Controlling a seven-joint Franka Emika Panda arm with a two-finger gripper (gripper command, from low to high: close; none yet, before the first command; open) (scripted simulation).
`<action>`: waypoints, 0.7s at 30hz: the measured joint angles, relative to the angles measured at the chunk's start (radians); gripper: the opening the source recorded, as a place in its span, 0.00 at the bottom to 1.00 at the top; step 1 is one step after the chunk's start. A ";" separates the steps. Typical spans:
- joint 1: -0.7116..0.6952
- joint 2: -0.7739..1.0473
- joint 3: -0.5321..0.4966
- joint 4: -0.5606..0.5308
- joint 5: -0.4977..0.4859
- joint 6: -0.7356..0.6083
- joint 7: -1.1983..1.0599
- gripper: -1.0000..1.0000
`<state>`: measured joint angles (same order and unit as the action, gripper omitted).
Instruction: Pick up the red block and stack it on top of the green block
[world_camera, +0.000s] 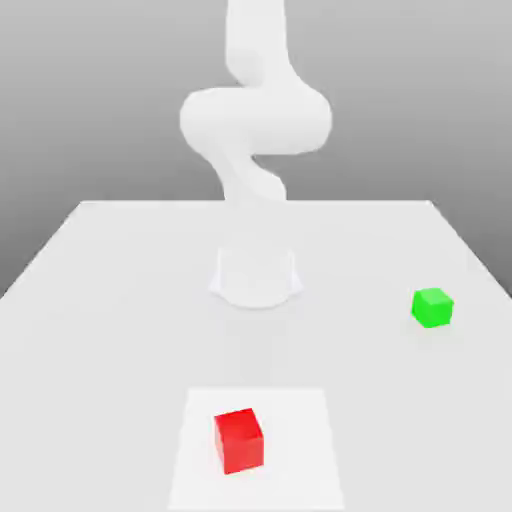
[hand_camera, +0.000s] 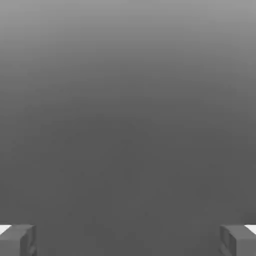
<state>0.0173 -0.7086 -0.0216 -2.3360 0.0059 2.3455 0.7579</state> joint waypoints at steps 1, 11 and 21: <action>0.007 0.039 -0.009 -0.016 0.003 0.020 -0.018 0.50; 0.059 0.406 -0.078 -0.159 0.034 0.202 -0.192 0.50; 0.063 0.767 -0.102 -0.302 0.031 0.383 -0.340 0.50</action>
<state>0.0805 0.0579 -0.1235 -2.6384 0.0371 2.7283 0.4179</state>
